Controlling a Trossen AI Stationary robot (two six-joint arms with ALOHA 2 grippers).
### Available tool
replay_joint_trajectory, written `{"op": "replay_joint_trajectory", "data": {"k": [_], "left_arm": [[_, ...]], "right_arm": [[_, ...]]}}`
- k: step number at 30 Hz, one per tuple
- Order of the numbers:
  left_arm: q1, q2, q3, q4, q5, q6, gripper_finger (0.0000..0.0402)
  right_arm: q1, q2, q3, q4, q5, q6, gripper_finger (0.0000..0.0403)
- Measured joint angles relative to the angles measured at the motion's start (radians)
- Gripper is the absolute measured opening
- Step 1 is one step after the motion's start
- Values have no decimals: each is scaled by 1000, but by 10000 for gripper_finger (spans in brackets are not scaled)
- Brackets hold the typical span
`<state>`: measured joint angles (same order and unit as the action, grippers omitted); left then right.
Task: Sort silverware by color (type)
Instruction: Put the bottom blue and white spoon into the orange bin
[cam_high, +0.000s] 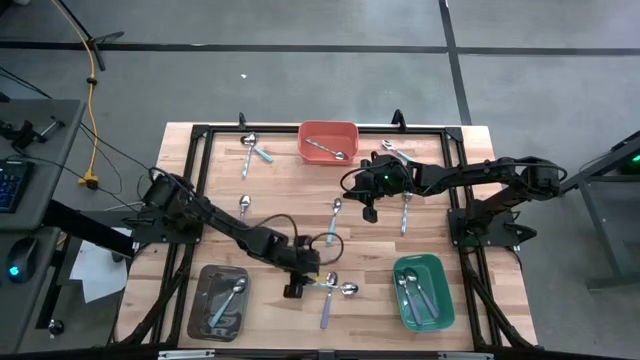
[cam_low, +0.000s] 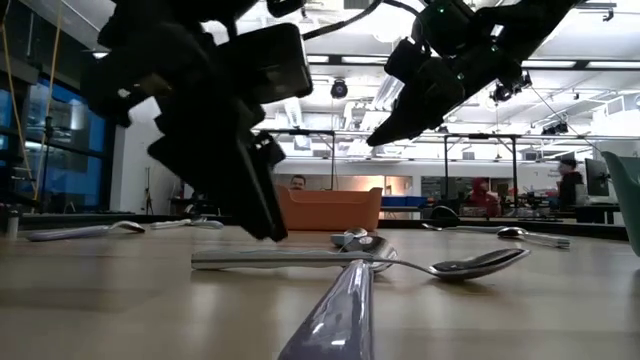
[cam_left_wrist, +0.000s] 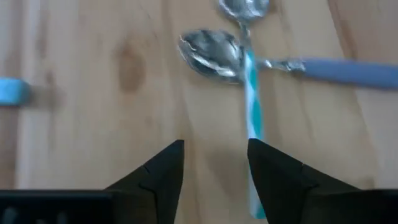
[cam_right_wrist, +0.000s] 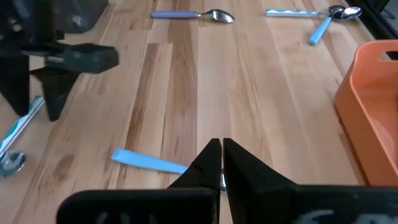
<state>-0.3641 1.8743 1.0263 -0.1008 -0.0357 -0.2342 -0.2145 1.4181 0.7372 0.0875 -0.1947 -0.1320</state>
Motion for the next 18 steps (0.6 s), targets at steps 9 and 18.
{"op": "replay_joint_trajectory", "data": {"k": [9,18], "left_arm": [[-31,14,37,23,-2,-67,171],[-53,85,39,63,-70,-131,146]], "right_arm": [[0,0,0,2,0,-5,0],[0,0,0,-1,0,-6,0]]}}
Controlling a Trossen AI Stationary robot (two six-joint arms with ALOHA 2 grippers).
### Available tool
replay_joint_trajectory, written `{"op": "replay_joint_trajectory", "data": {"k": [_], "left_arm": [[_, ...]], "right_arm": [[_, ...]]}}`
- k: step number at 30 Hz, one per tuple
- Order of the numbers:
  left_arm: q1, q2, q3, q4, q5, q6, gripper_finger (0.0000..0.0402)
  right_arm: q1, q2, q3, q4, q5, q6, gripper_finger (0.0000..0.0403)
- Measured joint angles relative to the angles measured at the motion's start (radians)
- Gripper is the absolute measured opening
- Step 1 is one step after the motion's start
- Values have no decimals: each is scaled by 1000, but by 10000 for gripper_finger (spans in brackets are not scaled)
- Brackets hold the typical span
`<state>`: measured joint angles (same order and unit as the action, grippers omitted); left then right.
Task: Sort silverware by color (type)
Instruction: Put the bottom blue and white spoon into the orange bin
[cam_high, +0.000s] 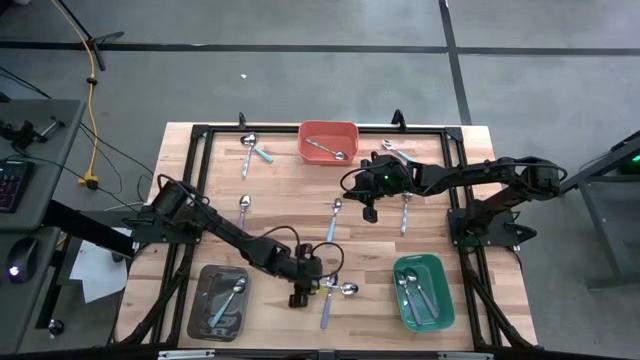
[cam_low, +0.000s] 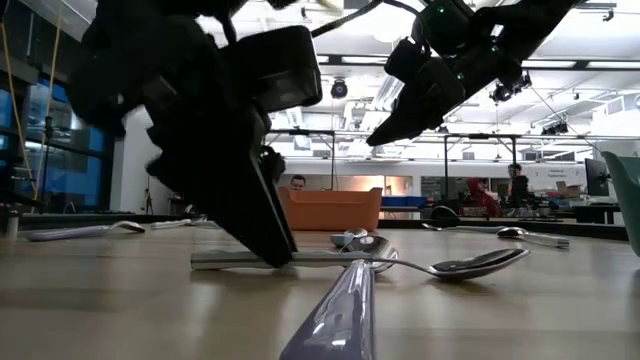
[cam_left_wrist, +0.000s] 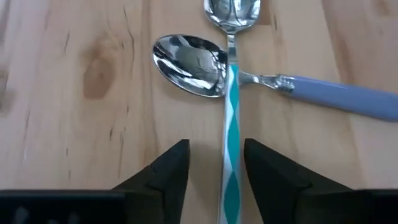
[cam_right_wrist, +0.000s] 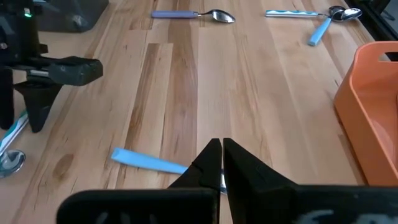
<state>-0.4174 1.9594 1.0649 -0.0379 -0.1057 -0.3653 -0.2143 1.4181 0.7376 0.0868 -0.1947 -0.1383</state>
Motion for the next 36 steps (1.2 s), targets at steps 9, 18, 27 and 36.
{"op": "replay_joint_trajectory", "data": {"k": [9,18,27,36], "left_arm": [[-4,5,1,-17,-36,58,24],[-1,-79,-5,-128,-16,79,16],[54,-300,-4,-361,-95,41,16],[324,-483,-6,-466,-145,132,16]], "right_arm": [[0,0,0,-1,0,0,0],[0,0,0,-1,0,0,0],[0,0,0,-1,0,0,0],[0,0,0,11,0,0,0]]}}
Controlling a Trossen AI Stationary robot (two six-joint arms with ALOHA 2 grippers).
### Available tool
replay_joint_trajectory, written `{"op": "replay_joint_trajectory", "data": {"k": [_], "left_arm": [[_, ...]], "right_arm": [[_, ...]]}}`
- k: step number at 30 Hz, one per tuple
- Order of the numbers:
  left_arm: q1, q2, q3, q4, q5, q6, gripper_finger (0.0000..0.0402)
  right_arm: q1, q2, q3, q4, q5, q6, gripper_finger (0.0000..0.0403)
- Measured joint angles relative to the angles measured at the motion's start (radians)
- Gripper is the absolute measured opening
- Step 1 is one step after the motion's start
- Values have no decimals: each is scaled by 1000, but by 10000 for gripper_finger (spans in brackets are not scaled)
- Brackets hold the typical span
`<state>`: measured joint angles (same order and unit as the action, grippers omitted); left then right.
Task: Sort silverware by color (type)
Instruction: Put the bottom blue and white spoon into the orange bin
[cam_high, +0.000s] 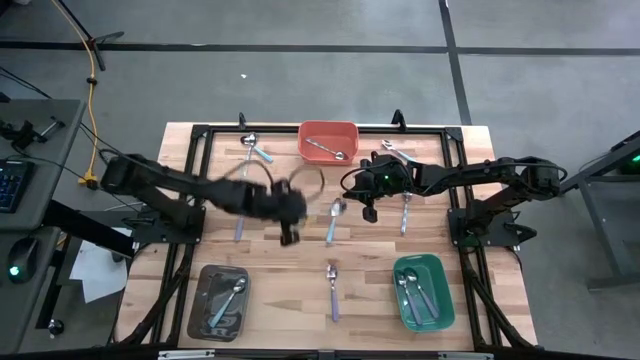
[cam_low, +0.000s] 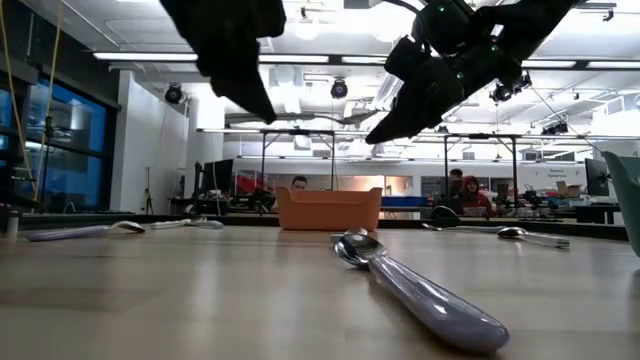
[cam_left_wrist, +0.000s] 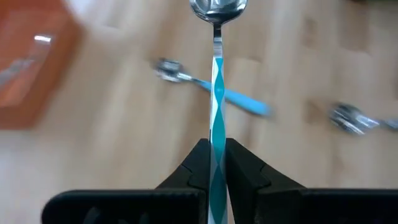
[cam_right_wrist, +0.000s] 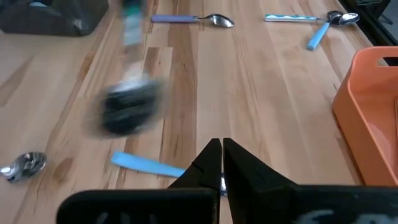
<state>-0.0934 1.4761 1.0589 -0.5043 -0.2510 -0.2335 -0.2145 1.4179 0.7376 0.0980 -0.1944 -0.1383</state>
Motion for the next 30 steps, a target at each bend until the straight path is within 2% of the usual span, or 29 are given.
{"op": "replay_joint_trajectory", "data": {"k": [6,14,19,30], "left_arm": [[268,-18,0,5,90,113,16],[550,73,35,125,262,249,16],[630,204,131,134,331,317,16],[713,497,381,107,352,392,16]], "right_arm": [[0,0,0,0,0,0,0],[0,0,0,35,0,8,0],[0,0,0,58,0,8,0],[0,0,0,65,0,8,0]]}}
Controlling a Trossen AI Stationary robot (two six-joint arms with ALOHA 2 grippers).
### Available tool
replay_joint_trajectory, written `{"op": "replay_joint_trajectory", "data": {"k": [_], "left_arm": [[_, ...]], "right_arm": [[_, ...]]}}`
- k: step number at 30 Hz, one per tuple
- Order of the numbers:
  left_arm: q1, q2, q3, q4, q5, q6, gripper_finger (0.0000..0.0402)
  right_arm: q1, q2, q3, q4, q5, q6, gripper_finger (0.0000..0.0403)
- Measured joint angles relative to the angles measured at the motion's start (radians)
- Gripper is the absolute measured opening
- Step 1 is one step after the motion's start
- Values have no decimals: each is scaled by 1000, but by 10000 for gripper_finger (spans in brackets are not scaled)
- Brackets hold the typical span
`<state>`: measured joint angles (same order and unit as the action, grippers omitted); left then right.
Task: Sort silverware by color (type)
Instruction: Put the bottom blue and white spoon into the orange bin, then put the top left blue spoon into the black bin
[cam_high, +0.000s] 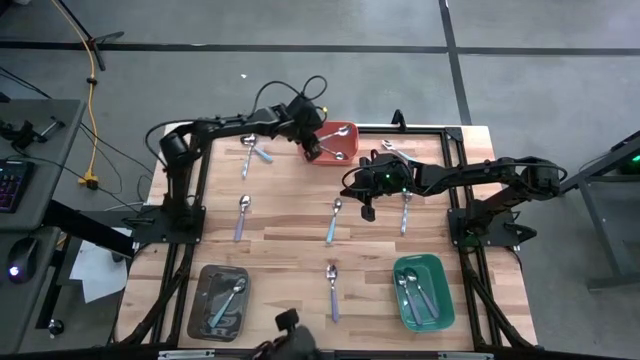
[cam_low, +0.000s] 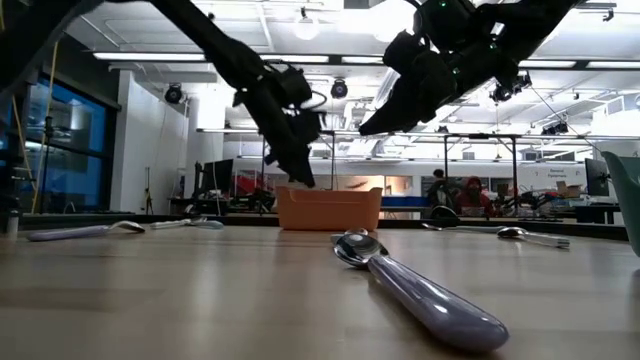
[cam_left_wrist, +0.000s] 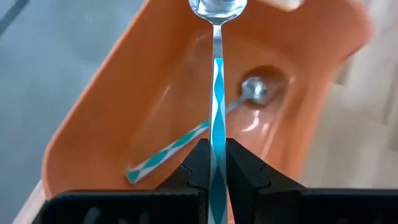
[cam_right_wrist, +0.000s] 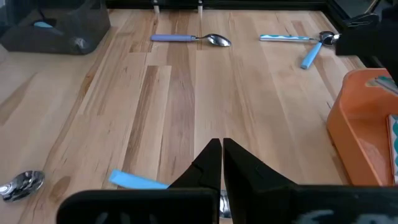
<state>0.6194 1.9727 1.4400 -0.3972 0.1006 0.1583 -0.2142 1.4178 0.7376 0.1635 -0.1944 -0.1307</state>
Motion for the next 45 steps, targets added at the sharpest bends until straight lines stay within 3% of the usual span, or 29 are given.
{"op": "replay_joint_trajectory", "data": {"k": [5,13,20,24,29,35,41,45], "left_arm": [[24,70,46,2,50,2,16],[24,128,47,6,43,2,19],[22,90,47,14,37,8,92],[11,23,-2,77,35,11,95],[-33,-124,-186,229,33,4,52],[-108,-400,-545,535,31,-62,4],[-176,-680,-888,774,-31,-144,2],[-215,-839,-1038,828,-50,-157,1]], "right_arm": [[0,0,0,3,0,0,0],[0,0,0,5,0,0,0],[0,0,0,1,0,0,0],[0,0,0,4,0,0,0],[0,0,0,28,18,29,0],[29,10,0,134,43,37,0],[62,86,26,243,107,52,0],[57,171,137,231,122,109,0]]}}
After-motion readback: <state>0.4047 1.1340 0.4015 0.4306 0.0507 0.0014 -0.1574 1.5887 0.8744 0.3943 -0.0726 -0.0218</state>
